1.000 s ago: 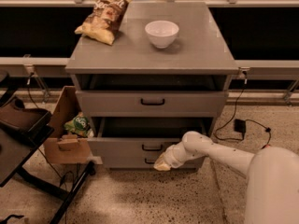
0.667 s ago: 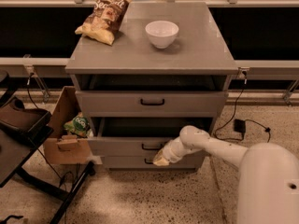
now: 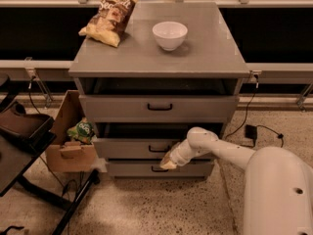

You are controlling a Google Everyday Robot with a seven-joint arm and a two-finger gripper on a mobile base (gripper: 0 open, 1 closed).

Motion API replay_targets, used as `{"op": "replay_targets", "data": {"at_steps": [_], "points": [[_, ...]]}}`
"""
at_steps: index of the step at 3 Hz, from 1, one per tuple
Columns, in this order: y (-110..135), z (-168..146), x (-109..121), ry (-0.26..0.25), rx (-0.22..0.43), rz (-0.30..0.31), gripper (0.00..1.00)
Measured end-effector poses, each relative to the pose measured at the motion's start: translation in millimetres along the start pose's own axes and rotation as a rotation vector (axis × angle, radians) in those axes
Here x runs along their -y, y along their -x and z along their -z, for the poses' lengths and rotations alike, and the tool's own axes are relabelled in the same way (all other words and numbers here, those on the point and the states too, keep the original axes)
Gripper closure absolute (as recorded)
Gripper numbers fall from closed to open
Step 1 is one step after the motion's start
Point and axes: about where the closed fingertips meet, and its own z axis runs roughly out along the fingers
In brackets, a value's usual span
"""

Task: Close middle drawer

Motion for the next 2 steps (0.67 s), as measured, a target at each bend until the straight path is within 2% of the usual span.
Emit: {"op": "replay_targets", "data": {"at_steps": [1,2], "points": [[1.8,1.1,23.5,-0.025,-0.018,-0.018,1.00],[1.8,1.1,23.4,-0.025,-0.018,-0.018,1.00]]}}
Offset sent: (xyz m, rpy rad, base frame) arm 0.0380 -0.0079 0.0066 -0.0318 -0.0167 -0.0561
